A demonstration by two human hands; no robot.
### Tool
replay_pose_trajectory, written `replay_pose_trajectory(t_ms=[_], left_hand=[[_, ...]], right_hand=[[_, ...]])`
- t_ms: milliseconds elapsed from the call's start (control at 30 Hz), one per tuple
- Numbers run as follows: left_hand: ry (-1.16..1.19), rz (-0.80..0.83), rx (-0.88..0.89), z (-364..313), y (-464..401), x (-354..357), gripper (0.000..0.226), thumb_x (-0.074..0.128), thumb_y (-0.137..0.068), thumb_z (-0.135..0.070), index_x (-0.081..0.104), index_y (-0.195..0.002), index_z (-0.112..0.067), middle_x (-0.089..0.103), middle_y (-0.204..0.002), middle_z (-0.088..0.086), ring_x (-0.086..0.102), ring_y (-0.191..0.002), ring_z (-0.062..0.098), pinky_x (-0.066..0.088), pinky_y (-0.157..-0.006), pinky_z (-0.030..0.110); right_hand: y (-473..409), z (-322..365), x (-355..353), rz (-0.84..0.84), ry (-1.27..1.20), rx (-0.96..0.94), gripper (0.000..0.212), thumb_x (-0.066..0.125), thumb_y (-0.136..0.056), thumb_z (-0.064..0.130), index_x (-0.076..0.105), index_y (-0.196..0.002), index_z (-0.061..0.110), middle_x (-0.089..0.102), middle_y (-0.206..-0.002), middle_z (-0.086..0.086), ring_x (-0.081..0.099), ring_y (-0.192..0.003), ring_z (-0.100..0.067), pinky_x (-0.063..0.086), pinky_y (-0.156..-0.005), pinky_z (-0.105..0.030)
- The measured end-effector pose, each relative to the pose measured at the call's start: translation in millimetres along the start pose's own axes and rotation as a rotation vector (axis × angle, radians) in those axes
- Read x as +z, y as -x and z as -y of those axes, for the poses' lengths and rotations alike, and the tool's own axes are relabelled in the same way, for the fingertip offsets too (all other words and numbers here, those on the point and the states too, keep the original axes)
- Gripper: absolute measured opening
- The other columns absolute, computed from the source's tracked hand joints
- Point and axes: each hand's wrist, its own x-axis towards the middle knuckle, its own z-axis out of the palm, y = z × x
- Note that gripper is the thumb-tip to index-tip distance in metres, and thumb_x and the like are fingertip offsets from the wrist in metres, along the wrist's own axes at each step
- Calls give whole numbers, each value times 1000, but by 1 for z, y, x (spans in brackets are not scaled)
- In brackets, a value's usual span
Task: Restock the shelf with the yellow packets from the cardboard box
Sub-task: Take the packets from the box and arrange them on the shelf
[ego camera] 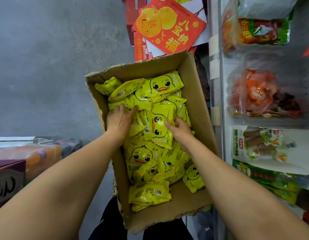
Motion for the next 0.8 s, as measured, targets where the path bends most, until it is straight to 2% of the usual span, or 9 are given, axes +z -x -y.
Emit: replay_pose_trajectory(t_ms=[67,167,233,300,400,500,633,700,800], left_hand=[[-105,-50,59,0,-5,-4,64,57,-92,-23,28,-149,-28,35,-139,17,36,-130,35,40,-98,44],[-162,-42,173,1,-12,-6,61,62,-88,-28,36,-142,-18,27,-152,15,20,-145,34,23,-116,47],[-150,28,192,3,-12,-4,58,58,-93,-22,33,-144,-15,16,-160,10,17,-147,28,27,-114,43],[-98,79,167,6,-12,-3,53,54,-96,-13,29,-143,-13,6,-163,6,26,-144,25,45,-97,38],[-108,47,174,3,-12,-7,52,56,-93,-8,31,-138,-13,21,-158,8,40,-131,26,48,-79,34],[-200,47,193,2,-15,-11,59,67,-85,-16,35,-135,-17,42,-139,7,45,-123,27,45,-90,37],[-412,36,240,5,-18,-18,50,60,-90,-26,45,-137,-26,40,-138,7,39,-128,28,37,-101,38],[-465,5,291,4,-20,-23,41,55,-91,-22,51,-131,-26,43,-134,6,39,-127,27,36,-102,37],[-548,39,428,0,-19,-31,34,54,-93,-22,55,-127,-25,53,-128,1,42,-126,24,30,-111,40]], right_hand=[[0,0,0,33,-2,-1,25,69,-92,29,60,-116,33,67,-118,3,63,-109,-18,50,-96,-35],[3,1,2,83,-60,50,17,69,-92,21,59,-104,28,69,-119,-4,67,-99,-16,53,-90,-37],[3,0,2,99,-93,70,15,69,-92,18,59,-100,26,69,-118,-4,68,-96,-15,53,-91,-39],[5,-2,1,91,-123,80,18,70,-91,21,61,-106,27,69,-119,-5,68,-101,-19,53,-95,-43],[7,-7,-2,85,-134,74,35,75,-86,30,63,-120,26,69,-122,-4,66,-111,-22,49,-103,-48],[15,-7,-1,84,-168,78,62,75,-85,34,52,-140,16,61,-134,-3,59,-121,-19,42,-110,-44],[20,-12,-3,119,-195,75,95,80,-62,60,51,-142,18,61,-137,-1,58,-125,-19,40,-111,-49],[17,-19,-6,164,-228,83,88,80,-62,59,56,-137,18,66,-130,-1,61,-122,-20,41,-111,-50],[25,-13,-9,172,-256,114,63,75,-78,49,61,-131,17,69,-124,-2,63,-119,-22,42,-110,-50]])
